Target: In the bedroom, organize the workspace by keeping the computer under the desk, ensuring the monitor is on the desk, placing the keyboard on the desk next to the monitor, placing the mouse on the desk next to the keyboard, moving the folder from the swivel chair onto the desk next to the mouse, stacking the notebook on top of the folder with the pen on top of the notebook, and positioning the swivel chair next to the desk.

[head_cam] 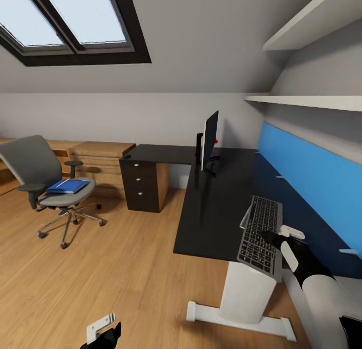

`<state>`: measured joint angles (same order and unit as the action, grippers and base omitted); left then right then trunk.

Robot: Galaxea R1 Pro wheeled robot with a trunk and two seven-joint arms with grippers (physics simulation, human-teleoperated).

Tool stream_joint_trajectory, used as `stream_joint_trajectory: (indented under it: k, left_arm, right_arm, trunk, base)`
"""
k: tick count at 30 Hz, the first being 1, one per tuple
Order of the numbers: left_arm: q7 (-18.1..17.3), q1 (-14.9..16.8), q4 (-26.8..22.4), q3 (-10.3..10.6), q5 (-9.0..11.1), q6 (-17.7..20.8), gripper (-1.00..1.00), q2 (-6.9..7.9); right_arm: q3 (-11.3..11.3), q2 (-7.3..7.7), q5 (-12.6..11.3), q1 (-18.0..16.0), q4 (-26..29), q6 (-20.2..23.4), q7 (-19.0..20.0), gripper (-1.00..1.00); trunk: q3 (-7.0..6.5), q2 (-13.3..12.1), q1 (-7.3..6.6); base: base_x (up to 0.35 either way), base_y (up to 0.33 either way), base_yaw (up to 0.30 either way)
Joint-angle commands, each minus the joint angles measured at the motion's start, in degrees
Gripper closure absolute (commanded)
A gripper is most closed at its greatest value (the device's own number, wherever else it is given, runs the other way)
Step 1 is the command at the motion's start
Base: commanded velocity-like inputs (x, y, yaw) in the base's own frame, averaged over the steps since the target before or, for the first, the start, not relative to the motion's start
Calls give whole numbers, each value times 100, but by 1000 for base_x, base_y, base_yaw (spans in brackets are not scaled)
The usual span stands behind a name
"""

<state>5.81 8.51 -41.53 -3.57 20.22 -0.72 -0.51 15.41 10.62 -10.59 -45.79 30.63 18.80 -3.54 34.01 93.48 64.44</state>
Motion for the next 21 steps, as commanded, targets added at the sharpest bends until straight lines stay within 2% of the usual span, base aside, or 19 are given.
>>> stream_joint_trajectory:
  k: [1,5,11,21]
  left_arm:
    - [8,2,-4,-3,61,-7,-100,-2]
    - [8,2,-4,-3,56,-7,-100,-3]
    - [8,2,-4,-3,53,-7,-100,-1]
    - [8,2,-4,-3,52,-7,-100,-6]
  right_arm:
    - [-3,1,-40,1,-127,28,-41,-100]
    - [-3,1,-40,3,-127,28,-41,-100]
    - [-3,1,-40,1,-127,28,-41,-100]
    - [-3,1,-40,1,-127,28,-41,-100]
  trunk:
    - [7,2,-1]
    - [7,2,-1]
    - [7,2,-1]
    - [7,2,-1]
  base:
    - [-19,0,0]
    - [-32,0,0]
    - [-178,-24,0]
    - [-22,-3,0]
